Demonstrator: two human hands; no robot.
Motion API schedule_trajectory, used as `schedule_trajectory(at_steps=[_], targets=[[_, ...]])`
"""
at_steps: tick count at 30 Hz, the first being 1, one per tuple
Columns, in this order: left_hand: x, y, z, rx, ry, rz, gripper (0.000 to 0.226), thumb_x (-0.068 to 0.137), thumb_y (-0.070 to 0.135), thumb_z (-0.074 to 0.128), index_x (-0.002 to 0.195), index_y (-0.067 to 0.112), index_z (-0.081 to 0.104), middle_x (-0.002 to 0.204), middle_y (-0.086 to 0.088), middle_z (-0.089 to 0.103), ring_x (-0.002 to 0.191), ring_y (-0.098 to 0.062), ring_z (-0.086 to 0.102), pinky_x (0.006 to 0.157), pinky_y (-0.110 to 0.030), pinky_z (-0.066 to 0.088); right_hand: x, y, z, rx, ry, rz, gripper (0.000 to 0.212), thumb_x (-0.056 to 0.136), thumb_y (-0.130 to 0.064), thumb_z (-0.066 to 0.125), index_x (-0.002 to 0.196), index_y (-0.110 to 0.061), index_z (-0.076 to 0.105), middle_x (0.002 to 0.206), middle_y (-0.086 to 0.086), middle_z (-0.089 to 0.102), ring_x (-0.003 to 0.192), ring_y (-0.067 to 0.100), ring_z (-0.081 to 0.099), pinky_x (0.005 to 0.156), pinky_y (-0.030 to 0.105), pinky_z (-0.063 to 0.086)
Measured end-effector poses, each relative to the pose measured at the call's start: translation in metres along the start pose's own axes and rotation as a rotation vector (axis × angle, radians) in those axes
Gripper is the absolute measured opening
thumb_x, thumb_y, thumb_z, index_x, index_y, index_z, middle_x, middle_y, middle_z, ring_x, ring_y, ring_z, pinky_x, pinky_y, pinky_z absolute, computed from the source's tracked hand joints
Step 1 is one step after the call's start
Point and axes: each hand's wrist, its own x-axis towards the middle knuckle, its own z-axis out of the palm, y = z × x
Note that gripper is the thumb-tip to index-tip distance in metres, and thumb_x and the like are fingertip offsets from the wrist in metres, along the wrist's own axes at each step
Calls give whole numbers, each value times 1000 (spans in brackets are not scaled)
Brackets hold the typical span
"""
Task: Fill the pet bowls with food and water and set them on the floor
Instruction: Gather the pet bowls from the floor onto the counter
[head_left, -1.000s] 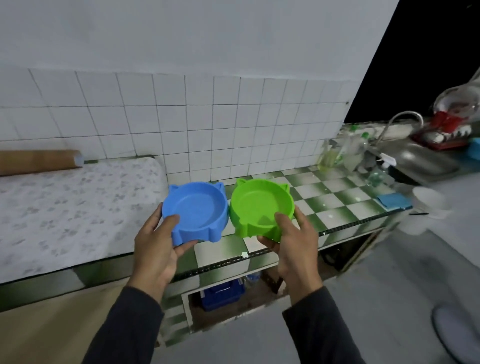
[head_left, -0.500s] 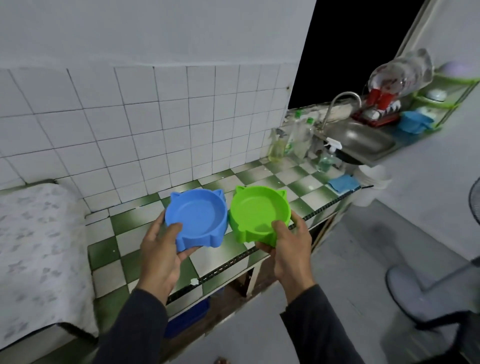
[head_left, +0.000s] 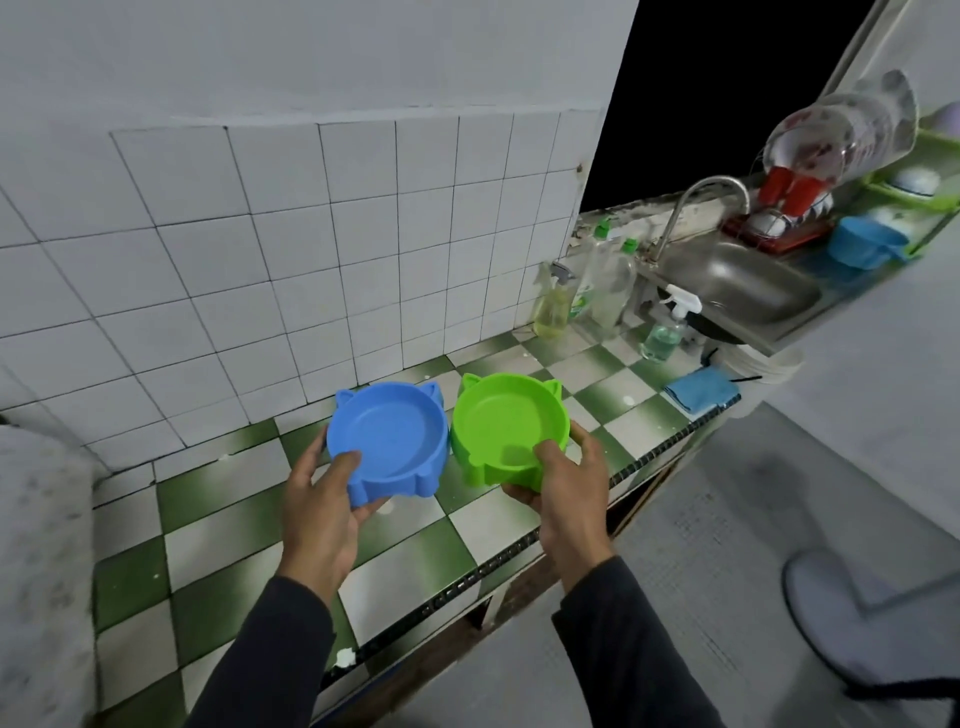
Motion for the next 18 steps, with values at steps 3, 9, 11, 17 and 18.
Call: schedule_trajectory(at_steps=[3,9,11,17,18], targets=[[15,-5,6,-7,29,-5,47,93,5,69,133,29,66,123,-1,71,105,-25,74,70,-41,63,23,3,9,-14,-22,21,40,96,-9,57,127,-35,54,125,5,54,106,35,63,59,39,61],[40,-20,12,-10,108,19,47,95,5,67,135,28,64,125,-3,71,108,-28,73,69,-42,63,73,13,27,-54,-99,72,41,94,-8,58,127,-32,54,122,6,56,105,35,62,59,39,60],[49,-26,15,-2,145,30,46,95,5,66,134,29,65,124,-2,71,109,-29,72,67,-40,62,91,17,33,-56,-138,85,41,92,-7,58,125,-31,55,120,5,56,105,35,62,59,40,60],[63,-50,20,-27,220,54,45,96,10,69,135,32,65,125,2,73,110,-28,73,73,-40,63,141,24,43,-108,-252,151,45,89,-4,59,124,-32,56,122,6,55,105,38,62,59,43,60],[65,-53,22,-36,236,57,46,96,11,69,138,31,63,126,2,73,111,-28,73,74,-40,63,149,25,44,-119,-267,165,46,88,-4,59,123,-33,56,122,6,55,105,38,62,59,43,60]])
